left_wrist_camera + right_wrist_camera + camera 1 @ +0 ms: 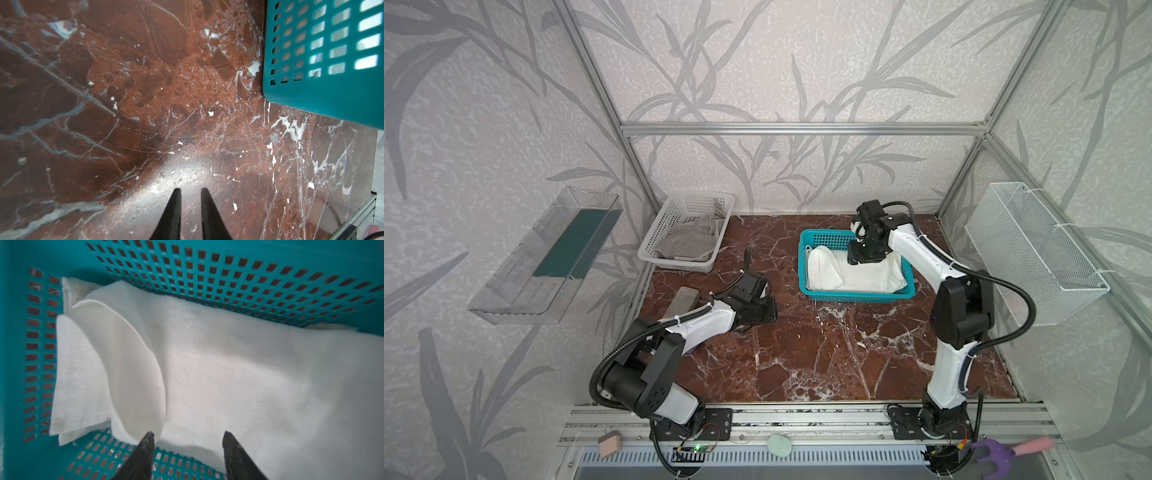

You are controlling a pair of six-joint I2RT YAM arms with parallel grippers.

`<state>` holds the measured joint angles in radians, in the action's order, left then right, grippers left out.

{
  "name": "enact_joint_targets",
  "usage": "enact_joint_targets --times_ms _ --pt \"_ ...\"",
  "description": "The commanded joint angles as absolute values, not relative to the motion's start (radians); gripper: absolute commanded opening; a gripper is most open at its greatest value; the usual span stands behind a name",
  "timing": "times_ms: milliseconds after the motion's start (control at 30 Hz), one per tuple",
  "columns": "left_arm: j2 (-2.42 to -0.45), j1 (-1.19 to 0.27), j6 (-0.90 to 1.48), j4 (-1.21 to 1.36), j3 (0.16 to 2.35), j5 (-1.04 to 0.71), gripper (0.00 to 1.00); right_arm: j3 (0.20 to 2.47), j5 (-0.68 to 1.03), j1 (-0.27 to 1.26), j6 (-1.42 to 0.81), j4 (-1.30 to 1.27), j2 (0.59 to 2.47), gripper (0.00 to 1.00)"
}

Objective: Fold and stack the towels

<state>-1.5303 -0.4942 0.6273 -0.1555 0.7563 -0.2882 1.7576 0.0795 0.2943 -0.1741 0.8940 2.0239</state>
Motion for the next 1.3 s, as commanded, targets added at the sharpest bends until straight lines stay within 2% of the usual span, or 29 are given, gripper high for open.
enact_joint_targets --times_ms 0,133,200,267,400,533,700,833,1033,1167,1267 --pt "-1.593 -0.490 0.615 -0.114 0.814 -0.347 0.21 1.817 0.158 0.282 -0.175 0.901 2.096 0.45" --pt "-1.656 -0.490 0.627 -0.083 0.888 -0.379 0.21 1.856 0.202 0.287 -0.171 0.923 2.159 0.22" --pt "-1.691 -0.492 0.627 -0.089 0.939 -0.391 0.21 1.848 0.230 0.306 -0.173 0.912 2.164 0.17" --pt "-1.731 -0.492 0.635 -0.093 0.984 -0.406 0.21 1.860 0.248 0.334 -0.171 0.936 2.168 0.16" --pt "-1.785 -0.501 0.660 -0.070 1.025 -0.423 0.21 1.873 0.309 0.382 -0.182 0.944 2.140 0.16" --pt "-1.835 -0.506 0.665 -0.060 1.056 -0.436 0.21 1.900 0.481 0.420 -0.237 0.890 2.113 0.16" --pt "-1.852 -0.508 0.678 -0.040 1.067 -0.437 0.21 1.963 0.483 0.463 -0.242 0.911 2.064 0.20" --pt "-1.850 -0.510 0.677 -0.044 1.074 -0.436 0.21 1.942 0.394 0.458 -0.208 0.966 2.014 0.27" --pt "-1.853 -0.510 0.672 -0.052 1.079 -0.437 0.21 1.799 0.274 0.354 -0.201 0.960 1.913 0.35" --pt "-1.854 -0.510 0.667 -0.058 1.086 -0.440 0.21 1.696 0.290 0.217 -0.212 0.904 1.933 0.35" --pt "-1.858 -0.511 0.660 -0.072 1.099 -0.443 0.21 1.690 0.345 0.168 -0.200 0.887 2.003 0.35"
